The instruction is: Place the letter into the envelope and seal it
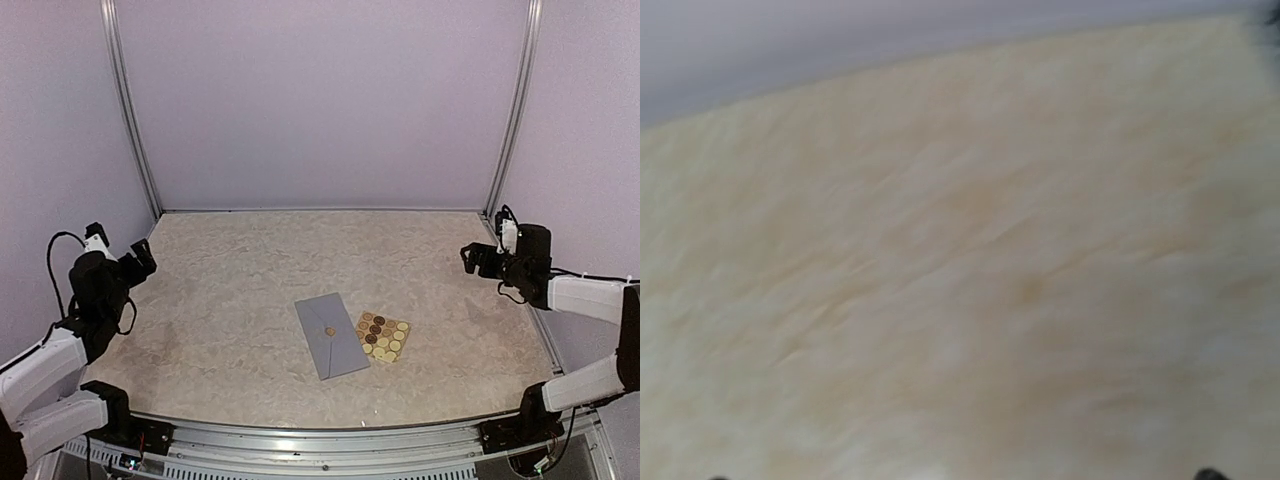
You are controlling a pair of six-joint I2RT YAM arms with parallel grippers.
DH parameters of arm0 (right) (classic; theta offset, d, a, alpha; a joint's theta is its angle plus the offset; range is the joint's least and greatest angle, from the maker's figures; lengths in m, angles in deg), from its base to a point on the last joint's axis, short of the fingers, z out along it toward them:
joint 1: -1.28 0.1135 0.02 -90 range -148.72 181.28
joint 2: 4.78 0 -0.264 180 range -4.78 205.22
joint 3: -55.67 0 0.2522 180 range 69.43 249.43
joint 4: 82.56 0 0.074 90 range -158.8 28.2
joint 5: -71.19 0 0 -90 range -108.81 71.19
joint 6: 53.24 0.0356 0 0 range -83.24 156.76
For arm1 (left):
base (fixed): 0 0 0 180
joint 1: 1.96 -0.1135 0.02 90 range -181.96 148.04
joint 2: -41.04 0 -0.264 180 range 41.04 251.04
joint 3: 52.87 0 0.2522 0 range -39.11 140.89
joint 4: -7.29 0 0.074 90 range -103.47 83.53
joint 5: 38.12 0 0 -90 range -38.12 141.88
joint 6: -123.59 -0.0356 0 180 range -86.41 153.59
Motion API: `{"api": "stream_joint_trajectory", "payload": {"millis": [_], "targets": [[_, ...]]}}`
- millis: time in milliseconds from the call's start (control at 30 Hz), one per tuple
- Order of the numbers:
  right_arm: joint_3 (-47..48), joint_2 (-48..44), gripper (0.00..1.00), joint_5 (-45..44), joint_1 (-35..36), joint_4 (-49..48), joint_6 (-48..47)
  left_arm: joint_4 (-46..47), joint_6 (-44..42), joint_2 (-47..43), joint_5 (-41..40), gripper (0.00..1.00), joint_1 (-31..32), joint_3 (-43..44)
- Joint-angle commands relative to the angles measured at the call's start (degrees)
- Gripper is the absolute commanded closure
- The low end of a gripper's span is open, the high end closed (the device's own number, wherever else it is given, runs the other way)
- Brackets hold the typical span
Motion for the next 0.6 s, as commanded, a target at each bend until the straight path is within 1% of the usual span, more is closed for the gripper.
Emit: {"api": "stream_joint_trajectory", "payload": {"millis": [0,67,133,300,567], "targets": [[-6.6,-4.53,0.02,-1.06,-4.01,-12.82,-5.24,11.5,-7.28,-5.81,-1.23,0.01,-1.61,-8.61],[-9.91,-5.59,0.01,-4.22,-4.03,-17.8,-6.61,14.43,-8.8,-5.33,0.2,0.01,-1.61,-11.11],[-12.47,-6.18,0.0,-5.9,-5.43,-21.18,-7.48,15.94,-9.56,-3.61,-0.78,0.01,-1.61,-12.47],[-13.82,-6.55,0.01,-6.0,-5.72,-22.68,-8.36,16.99,-10.06,0.7,-1.14,0.01,-1.53,-11.78],[-13.7,-4.75,0.01,-4.97,-5.75,-23.37,-7.84,17.62,-10.0,1.17,-0.58,0.01,-1.53,-12.2]]}}
